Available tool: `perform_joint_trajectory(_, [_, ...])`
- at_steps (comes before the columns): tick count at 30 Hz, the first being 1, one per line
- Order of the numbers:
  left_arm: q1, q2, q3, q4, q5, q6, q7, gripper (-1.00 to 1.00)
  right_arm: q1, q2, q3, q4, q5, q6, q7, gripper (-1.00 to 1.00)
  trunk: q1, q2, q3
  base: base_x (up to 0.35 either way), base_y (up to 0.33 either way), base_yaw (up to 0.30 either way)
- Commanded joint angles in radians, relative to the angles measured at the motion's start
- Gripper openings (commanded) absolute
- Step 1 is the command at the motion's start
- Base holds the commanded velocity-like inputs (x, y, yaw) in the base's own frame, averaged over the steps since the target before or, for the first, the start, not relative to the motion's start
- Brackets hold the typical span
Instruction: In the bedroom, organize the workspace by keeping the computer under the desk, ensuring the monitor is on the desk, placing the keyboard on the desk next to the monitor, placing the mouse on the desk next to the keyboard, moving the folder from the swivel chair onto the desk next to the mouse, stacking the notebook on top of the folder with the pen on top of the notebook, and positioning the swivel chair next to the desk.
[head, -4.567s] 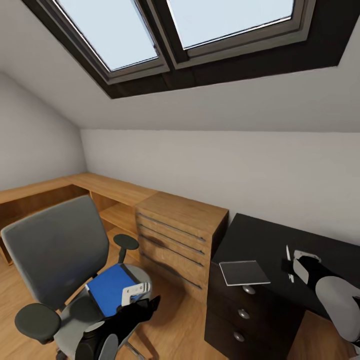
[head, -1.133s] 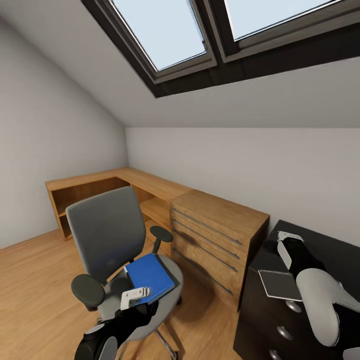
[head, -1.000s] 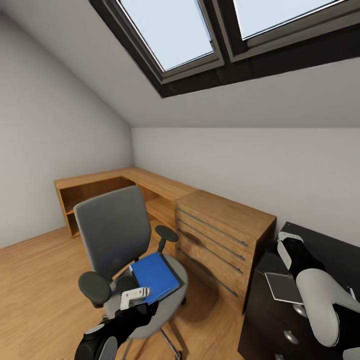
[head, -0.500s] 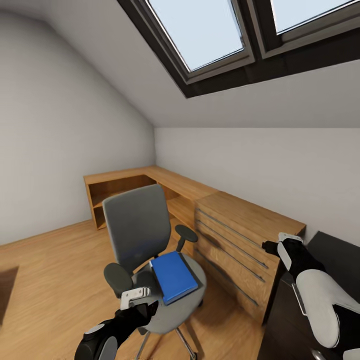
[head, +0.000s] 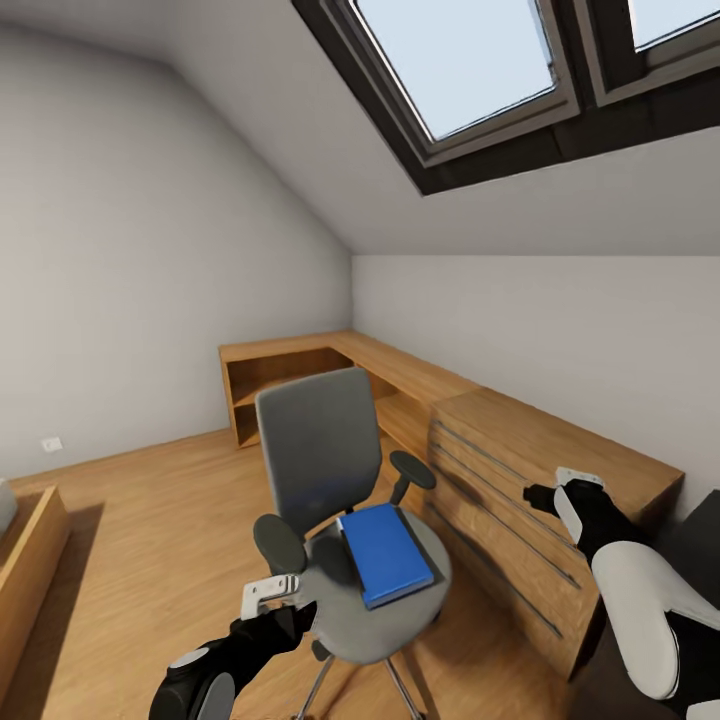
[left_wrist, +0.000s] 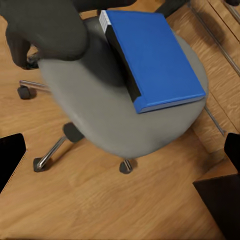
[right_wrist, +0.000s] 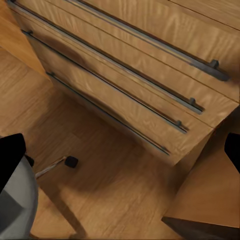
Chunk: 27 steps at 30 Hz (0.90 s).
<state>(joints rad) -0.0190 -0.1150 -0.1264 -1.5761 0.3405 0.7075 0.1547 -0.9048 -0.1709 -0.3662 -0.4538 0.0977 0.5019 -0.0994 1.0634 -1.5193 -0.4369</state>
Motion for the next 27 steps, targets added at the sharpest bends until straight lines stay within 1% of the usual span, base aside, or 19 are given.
perform_joint_trajectory(1, [-0.001, 0.000, -0.001, -0.001, 0.011, 0.003, 0.009, 1.00, -0.001, 0.001, -0.005, -0.002, 0.010, 0.006, 0.003, 1.00, 0.000, -0.001, -0.001, 0.000, 0.000, 0.280])
perform_joint_trajectory(4, [-0.001, 0.000, 0.003, -0.001, 0.011, 0.001, 0.010, 1.00, 0.000, 0.001, -0.005, -0.002, 0.010, 0.006, 0.004, 1.00, 0.000, -0.001, -0.001, 0.000, 0.000, 0.280])
perform_joint_trajectory(6, [-0.001, 0.000, 0.061, 0.015, 0.011, -0.002, 0.014, 1.00, 0.000, 0.001, -0.005, -0.001, 0.010, 0.005, 0.004, 1.00, 0.000, -0.001, -0.001, 0.000, 0.000, 0.280])
perform_joint_trajectory(8, [-0.001, 0.000, 0.090, 0.021, 0.011, -0.003, 0.014, 1.00, 0.000, 0.001, -0.005, -0.001, 0.010, 0.004, 0.004, 1.00, 0.000, -0.001, -0.001, 0.000, 0.000, 0.280])
perform_joint_trajectory(10, [-0.001, 0.000, 0.150, 0.028, 0.010, -0.004, 0.015, 1.00, 0.001, 0.001, -0.005, 0.000, 0.010, 0.002, 0.004, 1.00, 0.000, -0.001, -0.001, 0.000, 0.000, 0.280])
perform_joint_trajectory(11, [-0.001, 0.001, 0.169, 0.029, 0.010, -0.004, 0.015, 1.00, 0.002, 0.002, -0.005, 0.001, 0.010, 0.002, 0.004, 1.00, 0.000, -0.001, -0.001, 0.000, 0.000, 0.280])
perform_joint_trajectory(12, [-0.001, 0.001, 0.179, 0.030, 0.009, -0.005, 0.015, 1.00, 0.003, 0.002, -0.005, 0.001, 0.010, 0.002, 0.004, 1.00, 0.000, -0.001, -0.001, 0.000, 0.000, 0.280])
perform_joint_trajectory(14, [-0.001, 0.000, 0.232, 0.031, 0.010, -0.005, 0.015, 1.00, 0.005, 0.002, -0.005, 0.001, 0.010, 0.002, 0.005, 1.00, 0.000, -0.001, -0.001, 0.000, 0.000, 0.280])
perform_joint_trajectory(16, [-0.001, 0.000, 0.258, 0.032, 0.010, -0.005, 0.015, 1.00, 0.006, 0.002, -0.005, 0.001, 0.010, 0.001, 0.005, 1.00, 0.000, -0.001, -0.001, 0.000, 0.000, 0.280])
perform_joint_trajectory(17, [-0.001, 0.000, 0.281, 0.032, 0.010, -0.006, 0.015, 1.00, 0.006, 0.002, -0.005, 0.001, 0.010, 0.000, 0.005, 1.00, 0.000, -0.001, -0.001, 0.000, 0.000, 0.280])
perform_joint_trajectory(18, [-0.001, 0.000, 0.291, 0.032, 0.011, -0.006, 0.014, 1.00, 0.007, 0.002, -0.005, 0.001, 0.010, 0.000, 0.006, 1.00, 0.000, -0.001, -0.001, 0.000, 0.000, 0.280])
perform_joint_trajectory(20, [-0.001, 0.001, 0.326, 0.032, 0.011, -0.007, 0.014, 1.00, 0.007, 0.002, -0.005, 0.002, 0.009, 0.000, 0.006, 1.00, 0.000, -0.001, -0.001, 0.000, 0.000, 0.279])
perform_joint_trajectory(22, [-0.001, 0.001, 0.341, 0.032, 0.011, -0.008, 0.014, 1.00, 0.007, 0.004, -0.004, 0.005, 0.009, 0.000, 0.008, 1.00, 0.000, -0.001, -0.001, 0.000, 0.000, 0.273])
perform_joint_trajectory(24, [-0.001, 0.001, 0.354, 0.031, 0.011, -0.015, 0.015, 1.00, 0.007, 0.017, -0.004, 0.019, 0.012, -0.004, 0.008, 1.00, 0.000, -0.001, -0.001, 0.000, 0.000, 0.255])
perform_joint_trajectory(25, [-0.001, 0.002, 0.360, 0.030, 0.011, -0.021, 0.015, 1.00, 0.007, 0.029, -0.004, 0.033, 0.024, -0.021, 0.009, 1.00, 0.000, -0.001, -0.001, 0.000, 0.000, 0.187])
perform_joint_trajectory(27, [-0.001, 0.003, 0.362, 0.029, 0.011, -0.024, 0.015, 1.00, 0.007, 0.041, -0.004, 0.050, 0.041, -0.040, 0.009, 1.00, 0.000, -0.001, -0.001, 0.000, 0.000, 0.122])
